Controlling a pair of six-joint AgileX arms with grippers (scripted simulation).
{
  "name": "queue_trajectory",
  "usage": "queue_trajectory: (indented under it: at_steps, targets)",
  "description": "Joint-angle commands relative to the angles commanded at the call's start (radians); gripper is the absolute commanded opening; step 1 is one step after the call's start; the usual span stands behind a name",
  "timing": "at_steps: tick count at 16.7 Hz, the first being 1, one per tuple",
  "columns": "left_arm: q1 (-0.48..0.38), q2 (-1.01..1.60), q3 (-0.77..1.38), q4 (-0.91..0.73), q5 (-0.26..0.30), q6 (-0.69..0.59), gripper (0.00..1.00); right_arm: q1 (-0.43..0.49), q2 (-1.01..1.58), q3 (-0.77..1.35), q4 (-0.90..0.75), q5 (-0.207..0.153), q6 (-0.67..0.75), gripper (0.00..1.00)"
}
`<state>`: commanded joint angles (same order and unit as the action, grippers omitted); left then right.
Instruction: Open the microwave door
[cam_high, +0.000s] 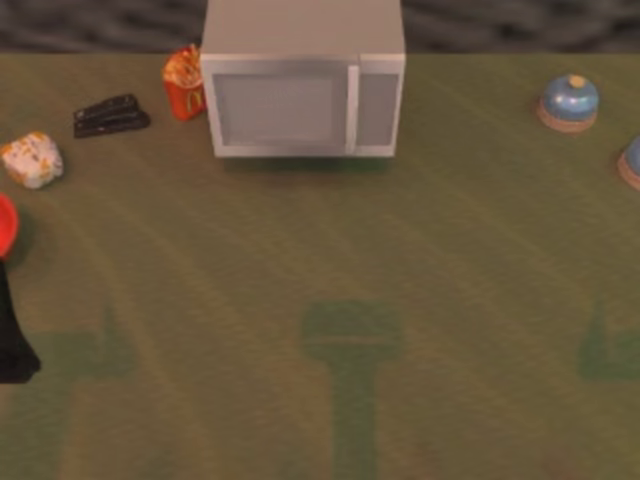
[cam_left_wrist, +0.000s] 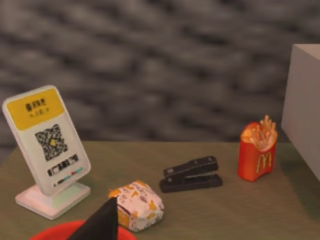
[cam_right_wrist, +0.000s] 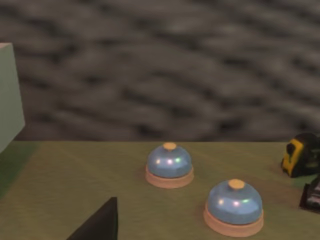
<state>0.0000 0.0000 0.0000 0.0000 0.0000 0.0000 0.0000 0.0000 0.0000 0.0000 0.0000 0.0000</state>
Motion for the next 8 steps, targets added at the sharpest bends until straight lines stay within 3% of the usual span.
queue_trajectory:
  at_steps: [4, 8]
  targets:
    - [-0.013, 0.030, 0.030, -0.011, -0.007, -0.010, 1.00, 0.000, 0.000, 0.000, 0.000, 0.000, 0.000, 1.00]
    - [-0.084, 0.217, 0.207, -0.075, -0.050, -0.069, 1.00, 0.000, 0.000, 0.000, 0.000, 0.000, 0.000, 1.00]
